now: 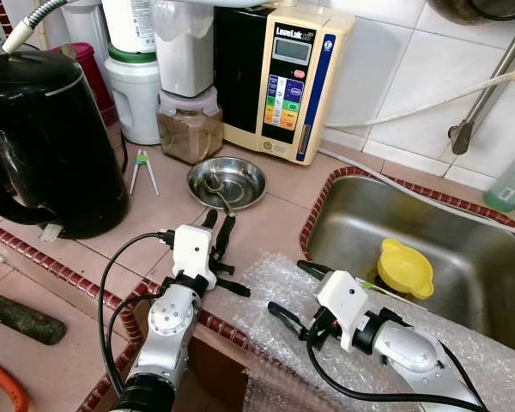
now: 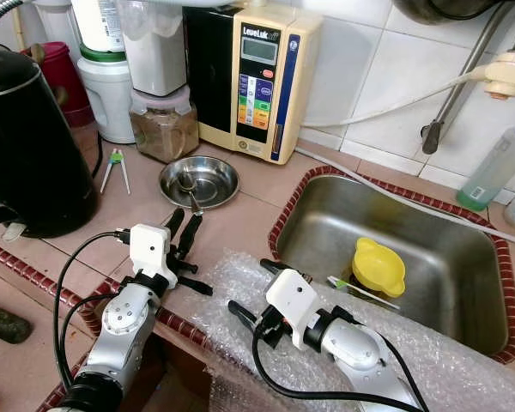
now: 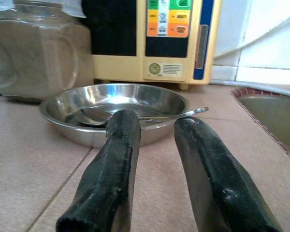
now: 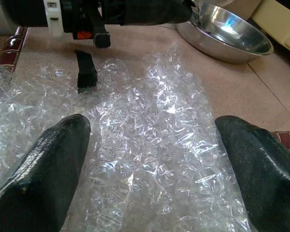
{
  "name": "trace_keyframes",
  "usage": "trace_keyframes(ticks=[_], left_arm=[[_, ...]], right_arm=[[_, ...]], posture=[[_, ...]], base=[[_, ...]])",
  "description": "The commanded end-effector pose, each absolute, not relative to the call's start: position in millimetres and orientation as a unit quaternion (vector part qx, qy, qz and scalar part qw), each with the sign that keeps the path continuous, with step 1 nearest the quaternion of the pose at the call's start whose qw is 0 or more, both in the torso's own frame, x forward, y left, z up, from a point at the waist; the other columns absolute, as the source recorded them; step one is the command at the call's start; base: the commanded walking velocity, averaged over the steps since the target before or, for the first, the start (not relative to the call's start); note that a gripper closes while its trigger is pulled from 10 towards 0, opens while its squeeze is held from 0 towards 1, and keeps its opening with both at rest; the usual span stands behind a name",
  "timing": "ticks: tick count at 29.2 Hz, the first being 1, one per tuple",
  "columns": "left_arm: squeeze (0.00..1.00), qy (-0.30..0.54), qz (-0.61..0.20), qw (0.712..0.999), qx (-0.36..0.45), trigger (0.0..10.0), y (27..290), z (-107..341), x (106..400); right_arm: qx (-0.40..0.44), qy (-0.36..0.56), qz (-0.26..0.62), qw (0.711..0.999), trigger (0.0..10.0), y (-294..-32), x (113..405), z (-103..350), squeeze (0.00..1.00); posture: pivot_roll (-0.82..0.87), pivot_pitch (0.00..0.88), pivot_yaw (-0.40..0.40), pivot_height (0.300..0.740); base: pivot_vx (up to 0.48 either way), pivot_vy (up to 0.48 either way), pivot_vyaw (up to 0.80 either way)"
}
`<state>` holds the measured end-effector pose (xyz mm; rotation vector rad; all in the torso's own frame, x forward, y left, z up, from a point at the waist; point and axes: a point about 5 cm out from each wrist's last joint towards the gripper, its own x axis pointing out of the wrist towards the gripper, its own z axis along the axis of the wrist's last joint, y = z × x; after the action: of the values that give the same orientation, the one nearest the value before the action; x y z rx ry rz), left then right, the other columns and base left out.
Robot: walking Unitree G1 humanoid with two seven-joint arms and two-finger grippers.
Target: Kitchen organization
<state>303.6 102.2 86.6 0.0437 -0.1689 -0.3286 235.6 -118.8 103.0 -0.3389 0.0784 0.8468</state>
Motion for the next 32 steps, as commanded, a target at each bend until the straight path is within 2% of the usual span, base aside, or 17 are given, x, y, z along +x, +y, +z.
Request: trace_keyframes(ticks=[1, 23, 24, 25, 32], left_arm=[[1.0, -0.095, -0.184, 0.977, 0.041, 10.0, 94.3, 88.9, 304.3], [1.0, -0.121, -0.206, 0.966, 0.099, 10.0, 83.7, 86.8, 302.9], [0.63, -0.12, -0.213, 0.965, 0.094, 10.0, 82.3, 86.8, 302.6], [0.0, -0.124, -0.215, 0.964, 0.092, 10.0, 81.3, 87.5, 302.3], [0.0, -0.149, -0.22, 0.956, 0.122, 10.0, 70.7, 90.5, 303.6]], right_arm=[[-0.173, 0.039, 0.398, 0.9, 10.0, -124.4, 238.0, 103.8, 0.0], [-0.174, 0.035, 0.384, 0.906, 10.0, -127.4, 241.2, 105.1, 0.0], [-0.174, 0.034, 0.383, 0.906, 10.0, -127.7, 241.4, 105.2, 0.0], [-0.175, 0.034, 0.383, 0.906, 10.0, -127.7, 241.3, 105.1, 0.0], [-0.175, 0.035, 0.38, 0.908, 10.0, -127.4, 240.2, 104.6, 0.0]], posture=[[0.13, 0.0, -0.058, 0.74], [0.13, 0.0, -0.048, 0.74], [0.13, 0.0, -0.048, 0.74], [0.13, 0.0, -0.048, 0.74], [0.12, 0.0, -0.047, 0.74]], base=[[0.0, 0.0, 0.0], [0.0, 0.0, 0.0], [0.0, 0.0, 0.0], [0.0, 0.0, 0.0], [0.0, 0.0, 0.0]])
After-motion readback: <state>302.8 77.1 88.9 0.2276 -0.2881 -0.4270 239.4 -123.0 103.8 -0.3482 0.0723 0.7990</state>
